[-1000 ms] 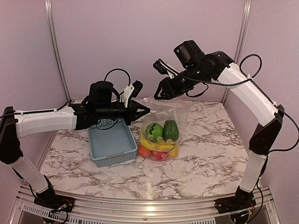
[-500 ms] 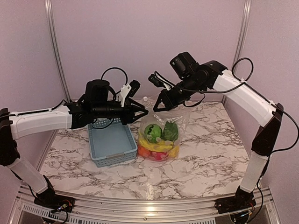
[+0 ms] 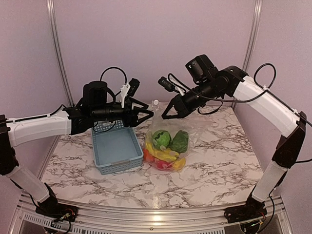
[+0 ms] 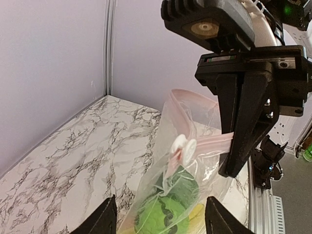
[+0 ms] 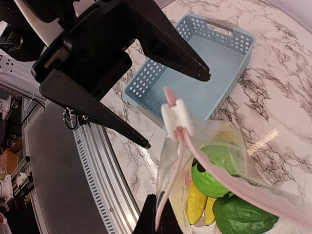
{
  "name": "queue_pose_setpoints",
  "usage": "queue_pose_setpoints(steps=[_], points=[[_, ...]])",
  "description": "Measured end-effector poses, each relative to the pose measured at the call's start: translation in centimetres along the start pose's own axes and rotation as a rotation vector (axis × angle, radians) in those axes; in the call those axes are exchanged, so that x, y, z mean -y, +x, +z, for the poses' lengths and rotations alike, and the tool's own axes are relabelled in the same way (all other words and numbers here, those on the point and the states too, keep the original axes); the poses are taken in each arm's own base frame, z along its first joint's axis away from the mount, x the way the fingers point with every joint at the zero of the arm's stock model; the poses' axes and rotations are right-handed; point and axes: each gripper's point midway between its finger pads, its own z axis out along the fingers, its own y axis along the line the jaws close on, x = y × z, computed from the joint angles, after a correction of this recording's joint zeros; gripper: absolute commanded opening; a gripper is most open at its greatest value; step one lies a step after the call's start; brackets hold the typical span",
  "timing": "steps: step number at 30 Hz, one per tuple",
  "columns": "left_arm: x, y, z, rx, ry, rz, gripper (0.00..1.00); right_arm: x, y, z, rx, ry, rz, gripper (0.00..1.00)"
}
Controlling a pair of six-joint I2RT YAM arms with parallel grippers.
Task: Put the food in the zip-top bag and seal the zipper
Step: Pass from the left arm to the right, then pass from the right arm to the left
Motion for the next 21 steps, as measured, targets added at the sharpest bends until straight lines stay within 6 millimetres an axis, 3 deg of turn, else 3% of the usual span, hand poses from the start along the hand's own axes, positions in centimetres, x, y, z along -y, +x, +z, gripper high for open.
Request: queue_pose_setpoints(steps=[6,13,21], points=[[0.8,-1.3,0.4,0.061,0.062,-0.018,0.59,-0.7,1.3,-0.1,-0.020,-0.037,0.008,0.00],[1.1,0.3,2.2,0.039,0.137,-0.073,0.48,-0.7,1.5,0.1,-0.026,-0.041,0.010,0.00],[1.7,0.0,2.6,0.062,0.193,-0.077,0.30,-0.3,1.5,0.1,-0.025,-0.019,0.009,0.00]])
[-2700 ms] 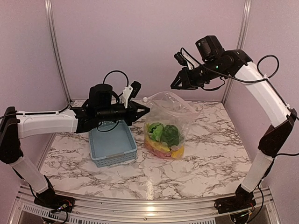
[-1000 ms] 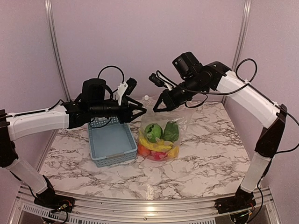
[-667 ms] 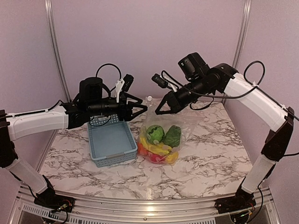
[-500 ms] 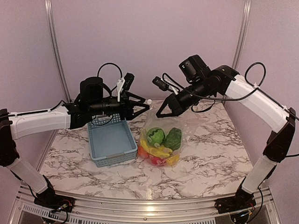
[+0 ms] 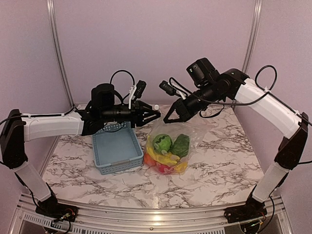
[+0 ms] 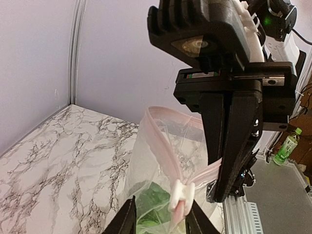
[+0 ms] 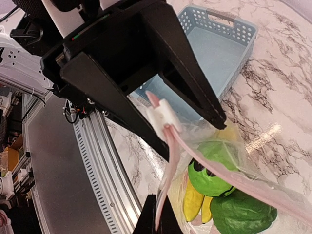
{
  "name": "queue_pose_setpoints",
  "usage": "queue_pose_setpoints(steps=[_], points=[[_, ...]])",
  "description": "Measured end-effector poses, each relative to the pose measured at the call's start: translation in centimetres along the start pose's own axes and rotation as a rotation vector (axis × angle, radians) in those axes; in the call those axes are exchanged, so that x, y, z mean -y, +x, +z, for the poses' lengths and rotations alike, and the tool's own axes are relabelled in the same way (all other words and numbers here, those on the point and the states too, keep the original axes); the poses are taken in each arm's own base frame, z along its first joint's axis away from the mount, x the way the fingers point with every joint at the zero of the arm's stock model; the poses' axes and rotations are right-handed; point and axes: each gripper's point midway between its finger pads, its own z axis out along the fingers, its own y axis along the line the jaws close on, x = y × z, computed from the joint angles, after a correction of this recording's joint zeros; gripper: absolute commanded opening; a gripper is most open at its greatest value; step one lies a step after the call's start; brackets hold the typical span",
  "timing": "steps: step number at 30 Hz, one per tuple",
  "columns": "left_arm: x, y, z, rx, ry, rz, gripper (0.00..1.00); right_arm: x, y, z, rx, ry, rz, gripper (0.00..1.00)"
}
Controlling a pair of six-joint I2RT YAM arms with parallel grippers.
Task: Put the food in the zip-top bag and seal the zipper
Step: Pass from the right arm to the left
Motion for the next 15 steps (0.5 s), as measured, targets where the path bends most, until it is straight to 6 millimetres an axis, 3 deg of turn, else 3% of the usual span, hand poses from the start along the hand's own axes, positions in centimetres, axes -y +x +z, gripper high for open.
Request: queue_pose_setpoints(steps=[6,12,15], points=[[-0.5,0.2,0.1,0.006,0.013,-0.001,0.22,1.0,0.0,0.1,0.000,0.057,0.002,0.00],[-1.0,-0.2,-0.3,0.018,0.012,-0.001,0.05,1.7,-0.3,-0.1,0.005,0.100,0.001,0.00],[-1.1,-0.4,-0.5,0.022,0.013,0.003,0.04,2.1,-0.4,-0.2,0.006,0.123,0.003,0.00]])
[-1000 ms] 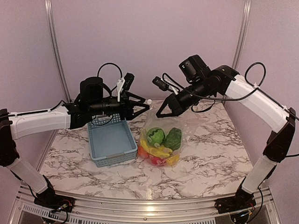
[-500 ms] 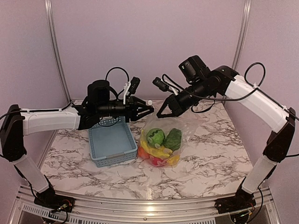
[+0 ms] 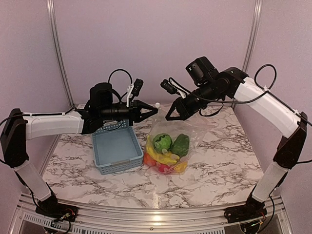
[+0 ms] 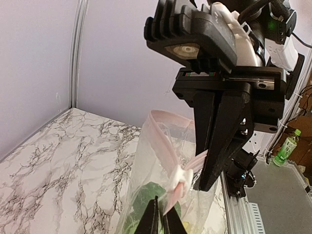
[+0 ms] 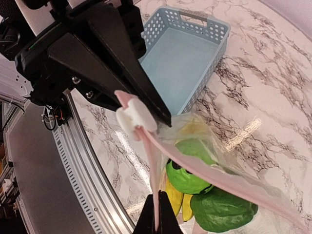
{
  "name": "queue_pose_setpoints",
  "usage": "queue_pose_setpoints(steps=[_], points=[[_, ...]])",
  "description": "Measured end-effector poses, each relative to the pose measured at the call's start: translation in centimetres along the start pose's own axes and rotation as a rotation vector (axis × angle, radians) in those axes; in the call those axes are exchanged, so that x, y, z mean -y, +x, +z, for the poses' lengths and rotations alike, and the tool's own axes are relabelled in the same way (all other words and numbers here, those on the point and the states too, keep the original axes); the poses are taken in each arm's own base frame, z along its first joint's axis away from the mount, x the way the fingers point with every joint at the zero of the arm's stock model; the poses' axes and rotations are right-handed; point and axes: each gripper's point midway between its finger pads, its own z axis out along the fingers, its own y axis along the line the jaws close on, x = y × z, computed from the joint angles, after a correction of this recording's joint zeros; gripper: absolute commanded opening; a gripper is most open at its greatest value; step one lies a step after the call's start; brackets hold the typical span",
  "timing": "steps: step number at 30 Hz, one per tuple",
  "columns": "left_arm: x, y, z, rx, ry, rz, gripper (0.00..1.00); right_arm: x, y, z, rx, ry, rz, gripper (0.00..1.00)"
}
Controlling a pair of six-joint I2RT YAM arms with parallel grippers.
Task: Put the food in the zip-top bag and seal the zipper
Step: Pass from the right arm to the left
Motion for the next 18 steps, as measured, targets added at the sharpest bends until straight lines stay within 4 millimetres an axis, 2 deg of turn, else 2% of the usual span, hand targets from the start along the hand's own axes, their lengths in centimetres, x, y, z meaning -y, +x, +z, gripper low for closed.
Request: queue_pose_setpoints(steps=[9,15,18], points=[[-0.4,0.0,-0.2,0.001,-0.009,-0.004,0.00,1.6,-0.9,-0.2,0.002,0.098,0.002,0.11],[-0.2,0.1,-0.5,-0.018,-0.017,-0.002,0.00,0.8,-2.8,-1.8,0.070,0.097,-0.043,0.18],[0.3,0.0,-0.9,-0.035,-0.015,-0.009,0.00,0.4,-3.5,-2.3,0.106,0.090,-0.077,0.27]])
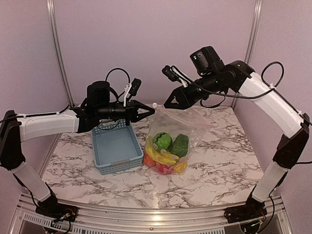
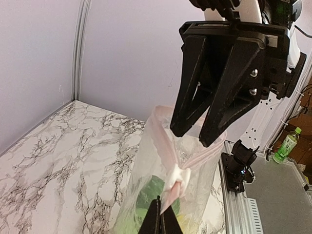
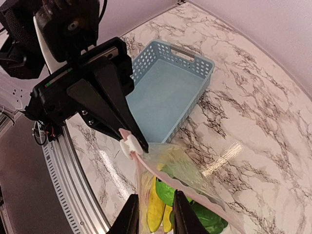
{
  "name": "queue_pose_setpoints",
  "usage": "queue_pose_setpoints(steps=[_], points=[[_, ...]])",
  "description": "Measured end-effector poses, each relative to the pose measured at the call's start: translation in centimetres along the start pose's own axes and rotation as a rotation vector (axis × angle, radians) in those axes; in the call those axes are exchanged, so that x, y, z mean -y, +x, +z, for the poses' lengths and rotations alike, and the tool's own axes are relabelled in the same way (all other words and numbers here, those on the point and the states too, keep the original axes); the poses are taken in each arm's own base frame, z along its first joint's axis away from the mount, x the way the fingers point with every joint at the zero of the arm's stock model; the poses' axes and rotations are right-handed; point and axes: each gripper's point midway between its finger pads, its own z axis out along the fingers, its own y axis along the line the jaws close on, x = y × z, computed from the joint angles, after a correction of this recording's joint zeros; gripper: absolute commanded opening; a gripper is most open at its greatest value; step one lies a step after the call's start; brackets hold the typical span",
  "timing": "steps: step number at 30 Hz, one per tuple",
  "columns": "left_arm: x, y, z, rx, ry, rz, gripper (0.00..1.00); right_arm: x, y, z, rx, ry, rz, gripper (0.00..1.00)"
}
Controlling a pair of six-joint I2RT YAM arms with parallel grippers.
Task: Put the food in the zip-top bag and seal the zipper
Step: Pass from the right arm to the left, then hold the zipper from the zipper food storage bag.
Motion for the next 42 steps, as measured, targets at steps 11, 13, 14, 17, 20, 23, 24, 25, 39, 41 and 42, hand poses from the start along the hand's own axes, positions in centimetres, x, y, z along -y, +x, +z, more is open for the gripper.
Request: queue_pose_setpoints(steps=[11,13,14,17,20,23,24,25,39,41,42], points=[[1.8,0.8,-2.2,-0.040,-0.004,-0.043,0.00,-3.0,-2.8,0.1,0.117,-0.147,-0.111,0.53],[2.0,0.9,-2.4,-0.040,-0.004,-0.059,0.00,-3.6,-2.8,0.4,0.115,-0.174,-0.126,0.53],[2.1,0.9,-2.5,-0.039,-0.004,-0.071,0.00,-3.9,-2.7,0.7,0.109,-0.186,-0.134,0.53],[2.5,0.7,-2.8,-0.036,-0.004,-0.112,0.00,-4.8,-2.2,1.8,0.086,-0.218,-0.148,0.53],[3.4,0.5,-3.3,-0.033,-0.009,-0.137,0.00,-5.9,-2.1,2.1,0.078,-0.245,-0.161,0.53],[4.9,0.2,-4.1,-0.022,-0.012,-0.147,0.00,-7.0,-2.6,1.8,0.093,-0.265,-0.181,0.53],[5.4,0.1,-4.4,-0.016,-0.013,-0.146,0.00,-7.4,-2.9,1.6,0.100,-0.271,-0.188,0.53],[5.8,0.0,-4.5,-0.011,-0.011,-0.145,0.00,-7.6,-3.0,1.5,0.105,-0.274,-0.192,0.53],[5.8,1.8,-5.9,-0.041,-0.080,-0.144,0.00,-8.1,-2.9,2.5,0.105,-0.307,-0.238,0.53],[6.0,1.9,-6.2,-0.042,-0.081,-0.140,0.00,-8.5,-2.7,2.7,0.104,-0.318,-0.251,0.53],[6.1,2.0,-6.4,-0.044,-0.084,-0.140,0.00,-8.8,-2.7,2.9,0.103,-0.325,-0.263,0.53]])
